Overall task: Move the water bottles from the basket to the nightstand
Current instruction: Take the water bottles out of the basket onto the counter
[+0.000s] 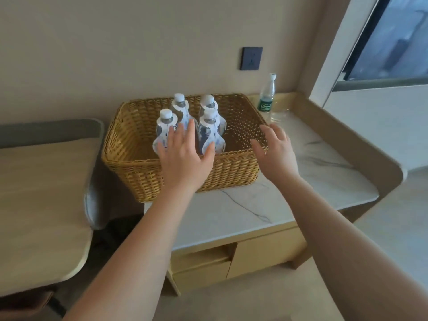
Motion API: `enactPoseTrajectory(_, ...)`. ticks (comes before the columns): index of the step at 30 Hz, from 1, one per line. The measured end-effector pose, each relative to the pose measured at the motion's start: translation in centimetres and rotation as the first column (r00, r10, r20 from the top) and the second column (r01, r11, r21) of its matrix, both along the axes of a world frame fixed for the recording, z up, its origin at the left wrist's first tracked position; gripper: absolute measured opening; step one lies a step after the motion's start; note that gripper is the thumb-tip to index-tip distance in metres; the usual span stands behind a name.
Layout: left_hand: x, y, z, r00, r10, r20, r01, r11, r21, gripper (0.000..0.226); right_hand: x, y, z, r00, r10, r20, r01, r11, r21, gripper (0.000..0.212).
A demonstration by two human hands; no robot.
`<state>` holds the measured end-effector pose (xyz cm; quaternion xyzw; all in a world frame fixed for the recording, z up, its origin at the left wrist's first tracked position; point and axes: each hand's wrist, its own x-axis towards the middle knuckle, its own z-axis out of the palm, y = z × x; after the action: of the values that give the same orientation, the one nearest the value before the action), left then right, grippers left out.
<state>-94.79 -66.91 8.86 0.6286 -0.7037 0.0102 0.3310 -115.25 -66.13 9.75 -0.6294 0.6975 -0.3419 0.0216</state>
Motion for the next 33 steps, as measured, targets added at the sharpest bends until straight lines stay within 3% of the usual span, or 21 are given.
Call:
enactPoseTrajectory(11, 3.0, -5.4, 0.4, 0.977, 0.112, -0.18, -0.128, 0.988, -0.082, 0.063, 2.7, -11.5, 1.0, 0.916, 0.401, -0.01, -0.401, 0.916, 0.02, 0.055)
enactPoseTrajectory(17, 5.7, -8.5, 0.0, 0.93, 0.154, -0.335, -0.158, 0.987, 0.014, 0.069, 3.4, -14.7, 0.7, 0.834, 0.528, 0.158, -0.548, 0.827, 0.13, 0.058)
enactPoseTrajectory(22, 6.5, -11.6, -0.8, 0.919, 0.22, -0.326, -0.107, 0.938, 0.33, 0.099, 3.7, -15.9, 0.9, 0.787, 0.564, 0.251, -0.613, 0.761, 0.212, 0.072)
enactPoseTrajectory(24, 6.4, -12.6, -1.4, 0.904, 0.241, -0.353, -0.083, 0.909, 0.408, 0.1, 4.0, -16.0, 0.5, 0.782, 0.563, 0.267, -0.62, 0.749, 0.235, 0.076)
enactPoseTrajectory(28, 6.7, -13.9, -2.0, 0.893, 0.299, -0.335, -0.114, 0.873, 0.475, 0.083, 4.6, -16.4, -0.7, 0.811, 0.515, 0.276, -0.58, 0.766, 0.276, 0.069)
enactPoseTrajectory(33, 6.9, -14.5, -2.5, 0.892, 0.28, -0.354, -0.101, 0.888, 0.449, 0.078, 4.8, -16.3, -1.7, 0.824, 0.485, 0.293, -0.554, 0.799, 0.233, 0.053)
